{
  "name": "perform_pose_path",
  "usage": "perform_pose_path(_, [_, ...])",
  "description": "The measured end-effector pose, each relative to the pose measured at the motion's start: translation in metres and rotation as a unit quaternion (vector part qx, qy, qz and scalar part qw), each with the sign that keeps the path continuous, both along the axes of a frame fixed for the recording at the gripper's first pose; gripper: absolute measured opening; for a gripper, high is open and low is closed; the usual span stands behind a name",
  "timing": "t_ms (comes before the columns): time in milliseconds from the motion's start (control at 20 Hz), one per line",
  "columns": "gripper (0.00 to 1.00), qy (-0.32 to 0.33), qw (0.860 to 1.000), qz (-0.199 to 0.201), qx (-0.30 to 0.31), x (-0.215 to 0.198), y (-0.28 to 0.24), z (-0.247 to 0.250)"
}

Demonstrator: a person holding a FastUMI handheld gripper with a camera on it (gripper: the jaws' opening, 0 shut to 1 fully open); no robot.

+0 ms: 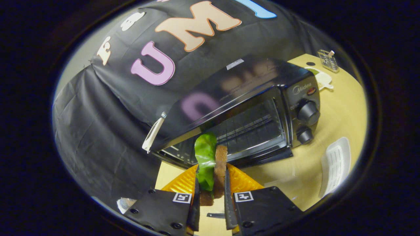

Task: Open the toaster oven, put the food inside, and close the toaster oven door.

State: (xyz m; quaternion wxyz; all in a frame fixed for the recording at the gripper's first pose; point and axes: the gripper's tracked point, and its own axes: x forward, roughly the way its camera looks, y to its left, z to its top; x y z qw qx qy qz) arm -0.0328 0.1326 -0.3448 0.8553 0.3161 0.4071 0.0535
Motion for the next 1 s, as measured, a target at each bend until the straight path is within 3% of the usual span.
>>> perform_pose_path(550, [0.33, 0.014, 0.996, 0.001, 0.083, 0.013, 0.042, -0.011])
perform_pose_path(1000, [0.33, 0.001, 0.99, -0.017, 0.139, 0.023, 0.025, 0.003])
